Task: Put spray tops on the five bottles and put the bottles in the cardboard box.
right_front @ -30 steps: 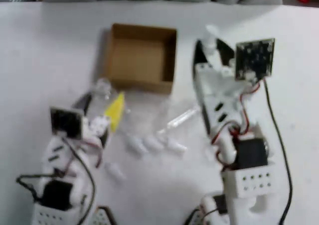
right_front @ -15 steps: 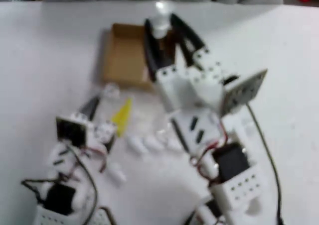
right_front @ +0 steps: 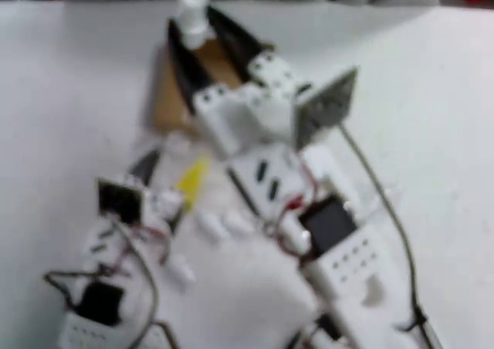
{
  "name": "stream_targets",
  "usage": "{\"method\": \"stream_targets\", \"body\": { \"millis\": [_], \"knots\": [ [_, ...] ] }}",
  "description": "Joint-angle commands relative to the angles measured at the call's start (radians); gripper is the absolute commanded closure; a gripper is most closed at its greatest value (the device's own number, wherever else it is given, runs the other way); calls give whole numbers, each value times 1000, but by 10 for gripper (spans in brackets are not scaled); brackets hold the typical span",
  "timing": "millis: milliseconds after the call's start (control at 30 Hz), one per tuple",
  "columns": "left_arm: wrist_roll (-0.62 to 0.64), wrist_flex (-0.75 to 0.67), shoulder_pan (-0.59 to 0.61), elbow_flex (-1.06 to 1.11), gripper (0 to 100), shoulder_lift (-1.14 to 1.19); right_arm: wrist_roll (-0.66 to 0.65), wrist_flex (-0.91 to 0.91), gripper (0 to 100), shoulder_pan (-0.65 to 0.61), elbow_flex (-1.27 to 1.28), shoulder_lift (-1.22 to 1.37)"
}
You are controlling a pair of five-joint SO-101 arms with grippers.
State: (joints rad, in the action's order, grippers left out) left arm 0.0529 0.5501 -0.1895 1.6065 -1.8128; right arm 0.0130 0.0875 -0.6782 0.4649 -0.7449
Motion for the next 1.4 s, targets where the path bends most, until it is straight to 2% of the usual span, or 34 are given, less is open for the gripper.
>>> {"method": "stream_targets", "body": {
  "millis": [0,500,733,1367],
  "knots": [
    [6,-41,-4,-6,969,-18,11,-18,983,-4,-48,7],
    [6,-43,-4,9,969,-18,12,-19,983,-27,84,-1],
    [6,-43,-4,11,969,-18,74,-122,983,-21,158,-1],
    [6,-43,-4,14,969,-18,74,-136,983,-19,140,1]
  ]
}}
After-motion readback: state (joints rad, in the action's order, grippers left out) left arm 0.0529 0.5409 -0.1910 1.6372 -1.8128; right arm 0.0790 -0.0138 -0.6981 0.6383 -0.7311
